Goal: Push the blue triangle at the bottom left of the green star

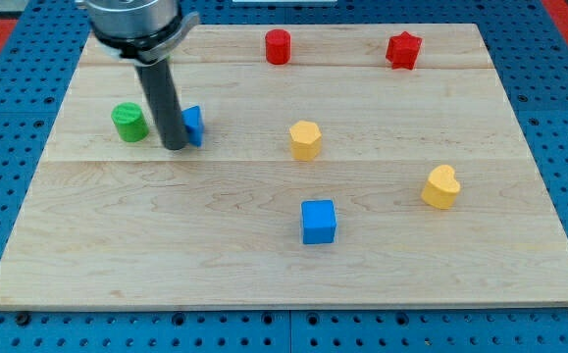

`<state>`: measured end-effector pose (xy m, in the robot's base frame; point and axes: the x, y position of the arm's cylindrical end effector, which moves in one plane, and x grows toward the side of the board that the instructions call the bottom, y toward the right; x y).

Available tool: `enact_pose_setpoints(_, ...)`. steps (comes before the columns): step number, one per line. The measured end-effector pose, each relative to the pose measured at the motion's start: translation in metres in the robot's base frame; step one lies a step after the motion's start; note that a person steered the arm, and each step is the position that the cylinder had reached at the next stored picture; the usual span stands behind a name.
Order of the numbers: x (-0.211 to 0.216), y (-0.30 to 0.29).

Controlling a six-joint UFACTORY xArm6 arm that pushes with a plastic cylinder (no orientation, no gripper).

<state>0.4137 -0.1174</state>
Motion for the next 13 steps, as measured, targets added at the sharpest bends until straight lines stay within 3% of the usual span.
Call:
enact_pose_setpoints(1,0.0,0.044)
enact_pose_setpoints(2,-0.046,0.033)
enact_pose_setpoints(3,-0.061,-0.013)
enact_pose_setpoints(4,-0.085,0.004)
enact_pose_setpoints(5,-0.056,-0.004)
enact_pose_setpoints(6,-0.044,-0.055)
enact_pose_setpoints(8,-0.08,-0.124)
enact_pose_setpoints(11,-0.124,-0.105)
enact_pose_setpoints(12,-0.139,-0.132)
enact_pose_setpoints(13,-0.182,-0.143)
